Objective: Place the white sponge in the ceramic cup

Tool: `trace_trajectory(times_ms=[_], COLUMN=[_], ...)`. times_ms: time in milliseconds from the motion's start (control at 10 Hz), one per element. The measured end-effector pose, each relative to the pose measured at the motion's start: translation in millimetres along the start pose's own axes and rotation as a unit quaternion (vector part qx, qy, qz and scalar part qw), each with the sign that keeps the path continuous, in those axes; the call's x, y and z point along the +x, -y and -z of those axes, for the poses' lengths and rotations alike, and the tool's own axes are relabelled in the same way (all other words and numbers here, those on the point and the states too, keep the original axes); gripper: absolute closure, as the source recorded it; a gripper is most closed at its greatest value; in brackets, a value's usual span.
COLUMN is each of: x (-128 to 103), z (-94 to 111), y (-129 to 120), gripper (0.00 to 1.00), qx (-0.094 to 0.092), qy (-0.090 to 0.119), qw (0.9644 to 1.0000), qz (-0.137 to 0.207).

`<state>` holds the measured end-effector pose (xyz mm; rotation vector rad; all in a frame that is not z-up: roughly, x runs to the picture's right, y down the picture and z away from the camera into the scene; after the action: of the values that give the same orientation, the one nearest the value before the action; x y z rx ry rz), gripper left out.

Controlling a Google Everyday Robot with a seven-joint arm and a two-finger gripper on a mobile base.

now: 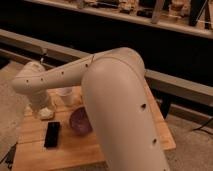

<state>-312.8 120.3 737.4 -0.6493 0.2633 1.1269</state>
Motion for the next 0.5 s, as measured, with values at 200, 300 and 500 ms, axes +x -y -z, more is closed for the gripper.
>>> trace_trajectory(times_ms=[200, 300, 500], x=[-11.0, -15.0, -21.7], z=[-16.0, -24.0, -42.6], y=[2.0, 3.0, 1.7], gripper=[0.35, 0.35, 0.35], qx=[0.007, 0.009, 0.013], qy=[-0.008, -0.014, -0.027], qw=[0.9999, 0.9998, 0.9995], qz=[-0.006, -0.009, -0.012])
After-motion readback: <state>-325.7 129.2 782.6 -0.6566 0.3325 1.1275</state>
